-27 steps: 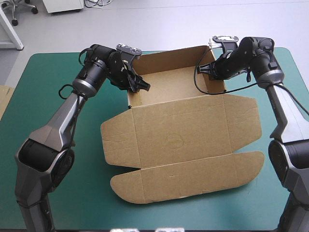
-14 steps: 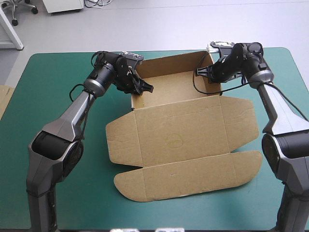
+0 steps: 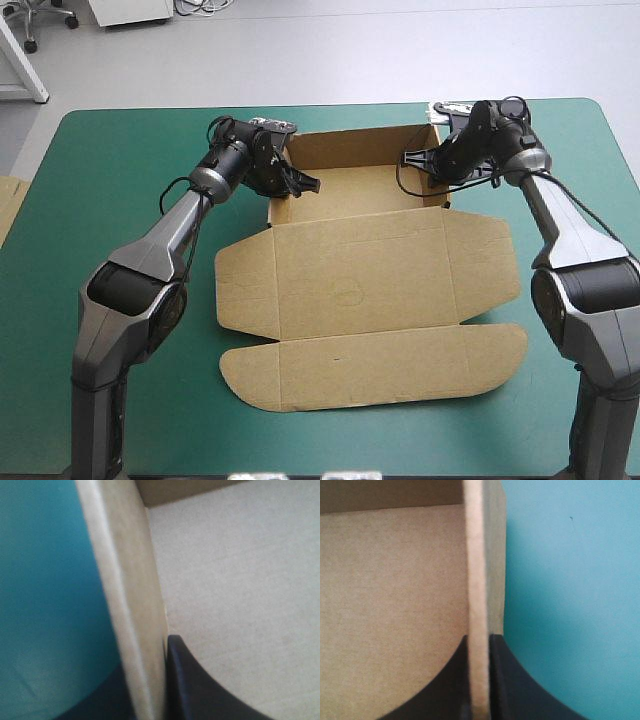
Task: Fold the box
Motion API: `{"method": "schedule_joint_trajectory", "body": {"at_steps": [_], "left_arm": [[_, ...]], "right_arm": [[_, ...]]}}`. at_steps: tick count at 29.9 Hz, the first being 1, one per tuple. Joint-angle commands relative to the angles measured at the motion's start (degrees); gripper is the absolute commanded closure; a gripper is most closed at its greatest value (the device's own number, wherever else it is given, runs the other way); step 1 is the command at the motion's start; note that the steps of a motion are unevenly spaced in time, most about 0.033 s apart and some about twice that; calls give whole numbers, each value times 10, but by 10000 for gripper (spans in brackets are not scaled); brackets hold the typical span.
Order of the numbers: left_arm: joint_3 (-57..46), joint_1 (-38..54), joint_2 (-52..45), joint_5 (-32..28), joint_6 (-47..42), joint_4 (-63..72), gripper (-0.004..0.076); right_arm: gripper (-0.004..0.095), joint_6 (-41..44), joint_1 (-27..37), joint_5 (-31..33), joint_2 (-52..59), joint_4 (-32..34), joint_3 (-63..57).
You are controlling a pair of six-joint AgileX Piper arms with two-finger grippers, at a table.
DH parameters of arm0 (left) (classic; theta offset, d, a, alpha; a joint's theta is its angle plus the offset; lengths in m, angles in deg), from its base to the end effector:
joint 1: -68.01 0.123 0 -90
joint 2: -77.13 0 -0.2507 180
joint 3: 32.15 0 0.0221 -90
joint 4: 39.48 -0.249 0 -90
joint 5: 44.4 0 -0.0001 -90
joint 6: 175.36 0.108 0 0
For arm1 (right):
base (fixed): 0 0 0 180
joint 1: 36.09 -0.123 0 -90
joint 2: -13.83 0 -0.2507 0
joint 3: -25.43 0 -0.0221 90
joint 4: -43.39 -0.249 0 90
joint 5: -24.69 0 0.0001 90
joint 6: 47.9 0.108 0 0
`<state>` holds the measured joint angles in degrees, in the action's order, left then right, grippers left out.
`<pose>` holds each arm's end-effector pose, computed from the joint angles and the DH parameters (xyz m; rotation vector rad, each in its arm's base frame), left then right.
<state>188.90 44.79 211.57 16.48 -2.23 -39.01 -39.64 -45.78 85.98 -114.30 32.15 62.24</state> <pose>0.4336 -0.1869 0.2120 0.3815 2.6778 -0.1709 0.4443 0.0946 0.2424 0.0368 2.6777 0.3604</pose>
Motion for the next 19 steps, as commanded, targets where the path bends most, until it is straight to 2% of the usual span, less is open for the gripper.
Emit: {"method": "schedule_joint_trajectory", "body": {"at_steps": [1,7,13,19], "left_arm": [[14,-4,-27,-8,44,-48,734],[14,-4,-25,-7,24,-77,734],[31,-4,-25,0,24,-79,734],[36,-2,-18,10,24,-96,734]], "right_arm": [[915,-7,5,-29,43,-25,22],[914,-11,3,-5,42,22,22],[913,-18,-9,-12,33,13,22],[913,-16,-45,9,5,46,22]]}}
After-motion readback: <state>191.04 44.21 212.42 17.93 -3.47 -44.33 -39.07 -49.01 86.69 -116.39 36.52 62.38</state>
